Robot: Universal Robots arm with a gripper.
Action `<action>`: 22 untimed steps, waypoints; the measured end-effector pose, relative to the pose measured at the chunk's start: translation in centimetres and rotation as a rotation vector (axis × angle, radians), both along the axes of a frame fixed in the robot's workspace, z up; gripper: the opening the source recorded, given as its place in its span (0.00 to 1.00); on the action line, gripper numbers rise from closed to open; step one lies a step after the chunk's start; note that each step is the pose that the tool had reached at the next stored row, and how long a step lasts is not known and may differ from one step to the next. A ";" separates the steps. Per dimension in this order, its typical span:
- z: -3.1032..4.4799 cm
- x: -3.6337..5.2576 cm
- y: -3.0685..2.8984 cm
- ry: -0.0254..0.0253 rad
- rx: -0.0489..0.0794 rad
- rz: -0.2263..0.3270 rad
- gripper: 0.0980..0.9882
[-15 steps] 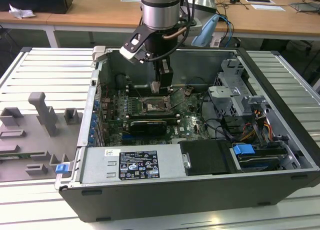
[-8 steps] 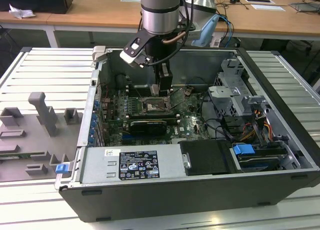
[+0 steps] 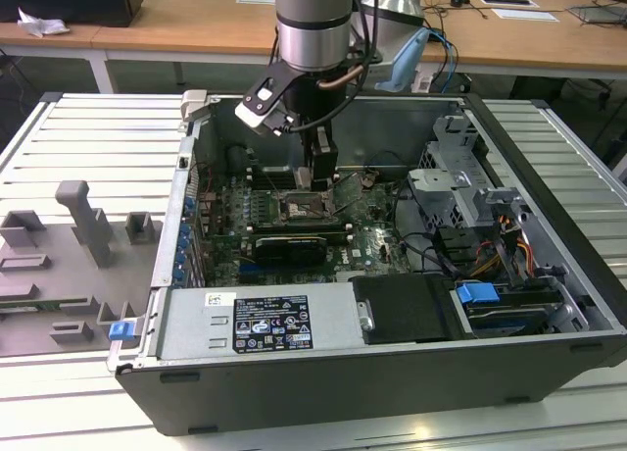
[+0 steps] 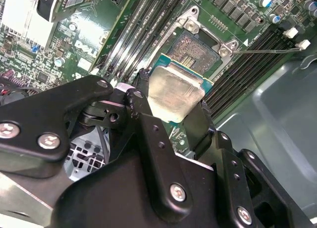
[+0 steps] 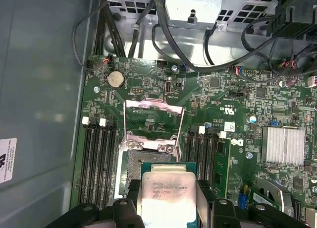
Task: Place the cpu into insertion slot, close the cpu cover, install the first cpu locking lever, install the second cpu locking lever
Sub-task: 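Place the cpu into insertion slot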
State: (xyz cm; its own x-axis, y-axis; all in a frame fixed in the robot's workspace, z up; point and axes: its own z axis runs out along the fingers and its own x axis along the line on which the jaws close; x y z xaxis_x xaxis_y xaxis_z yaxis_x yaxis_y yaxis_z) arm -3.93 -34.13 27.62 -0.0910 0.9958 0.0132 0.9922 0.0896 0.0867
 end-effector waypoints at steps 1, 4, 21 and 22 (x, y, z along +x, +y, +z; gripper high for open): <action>-0.04 0.00 0.00 0.0000 0.000 0.000 0.48; -0.17 0.00 0.00 0.0000 0.000 0.000 0.48; -0.93 0.00 0.00 0.0000 0.000 0.000 0.48; -0.99 0.00 0.00 0.0000 0.000 0.000 0.48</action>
State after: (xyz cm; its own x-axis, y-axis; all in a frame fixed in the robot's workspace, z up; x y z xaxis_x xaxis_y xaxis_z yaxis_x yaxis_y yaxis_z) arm -3.93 -34.13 26.63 -0.0908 0.9958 0.0131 0.9922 0.0893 0.0866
